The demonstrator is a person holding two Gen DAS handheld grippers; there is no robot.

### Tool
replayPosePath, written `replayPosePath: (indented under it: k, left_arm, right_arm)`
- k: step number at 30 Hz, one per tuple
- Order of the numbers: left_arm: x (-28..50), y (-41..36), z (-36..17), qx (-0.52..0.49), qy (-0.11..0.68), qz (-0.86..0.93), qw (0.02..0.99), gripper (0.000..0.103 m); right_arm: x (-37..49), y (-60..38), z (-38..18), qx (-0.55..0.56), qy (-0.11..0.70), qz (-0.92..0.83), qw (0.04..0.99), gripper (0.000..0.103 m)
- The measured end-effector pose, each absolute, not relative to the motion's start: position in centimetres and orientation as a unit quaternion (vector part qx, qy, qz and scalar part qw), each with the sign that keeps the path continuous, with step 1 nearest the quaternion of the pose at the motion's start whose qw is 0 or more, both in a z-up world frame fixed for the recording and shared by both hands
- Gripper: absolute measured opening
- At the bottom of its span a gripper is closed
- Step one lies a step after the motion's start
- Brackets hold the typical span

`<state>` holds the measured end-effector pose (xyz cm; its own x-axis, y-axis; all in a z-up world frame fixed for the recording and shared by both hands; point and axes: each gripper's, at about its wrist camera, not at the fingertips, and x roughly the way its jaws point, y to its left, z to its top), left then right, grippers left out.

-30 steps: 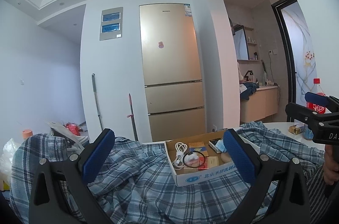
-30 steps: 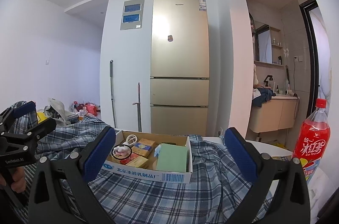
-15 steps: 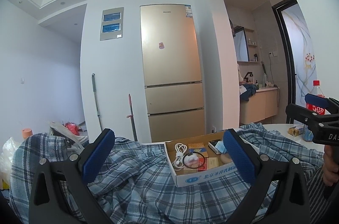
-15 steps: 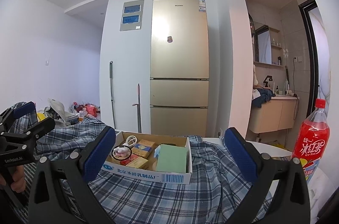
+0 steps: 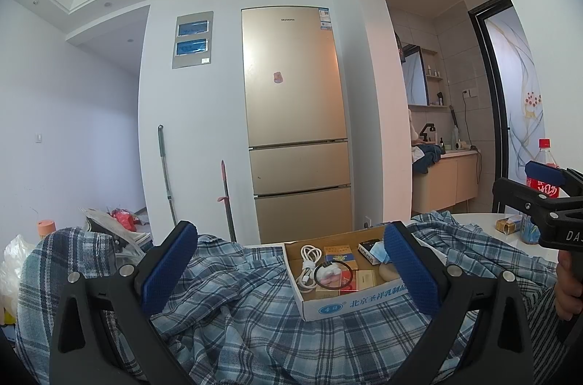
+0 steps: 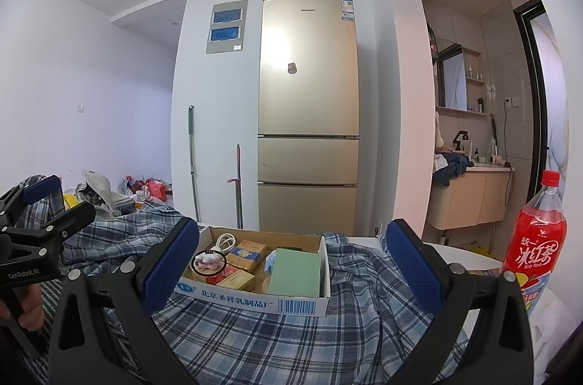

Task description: Organize soft objects

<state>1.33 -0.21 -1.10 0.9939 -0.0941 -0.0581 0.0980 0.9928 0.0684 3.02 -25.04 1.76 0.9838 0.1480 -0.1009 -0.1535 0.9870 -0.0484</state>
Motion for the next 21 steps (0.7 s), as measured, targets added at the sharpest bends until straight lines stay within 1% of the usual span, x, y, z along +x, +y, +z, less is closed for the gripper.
replayPosePath:
  k: [21]
  left_arm:
    - [1.46,0.11,-1.18,0.029,0.039,-0.053,0.997,0.103]
  right_arm:
    - [3.02,-24.93,1.46,-0.027,0.048,0.076,0.996,0.102]
